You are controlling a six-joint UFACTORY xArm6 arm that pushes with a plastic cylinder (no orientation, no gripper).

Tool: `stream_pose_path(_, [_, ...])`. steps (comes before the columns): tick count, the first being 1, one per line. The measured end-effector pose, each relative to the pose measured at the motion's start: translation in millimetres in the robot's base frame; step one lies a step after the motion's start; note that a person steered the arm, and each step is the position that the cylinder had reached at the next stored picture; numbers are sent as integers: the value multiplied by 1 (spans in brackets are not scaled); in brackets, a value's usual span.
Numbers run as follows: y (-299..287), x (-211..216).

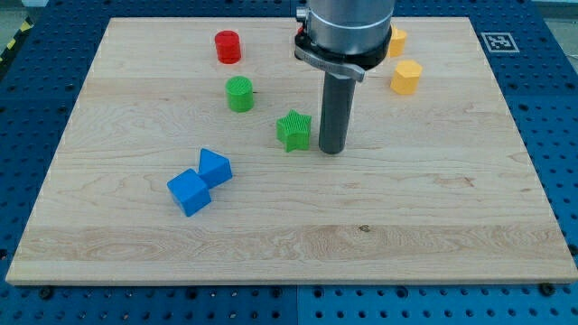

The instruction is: Place the green star diagonal to the green circle

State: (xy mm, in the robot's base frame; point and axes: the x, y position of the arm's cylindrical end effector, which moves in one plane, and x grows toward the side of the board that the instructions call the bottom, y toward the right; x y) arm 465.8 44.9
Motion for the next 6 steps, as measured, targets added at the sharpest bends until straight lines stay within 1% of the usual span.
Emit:
stream_pose_path(1, [-36, -3])
stream_pose_path(2, [-39, -42])
stream_pose_path(3, [-18, -40])
stream_pose_path(4, [8, -65])
stream_pose_path(5, [-45, -70])
stream_pose_path(6, [-50, -70])
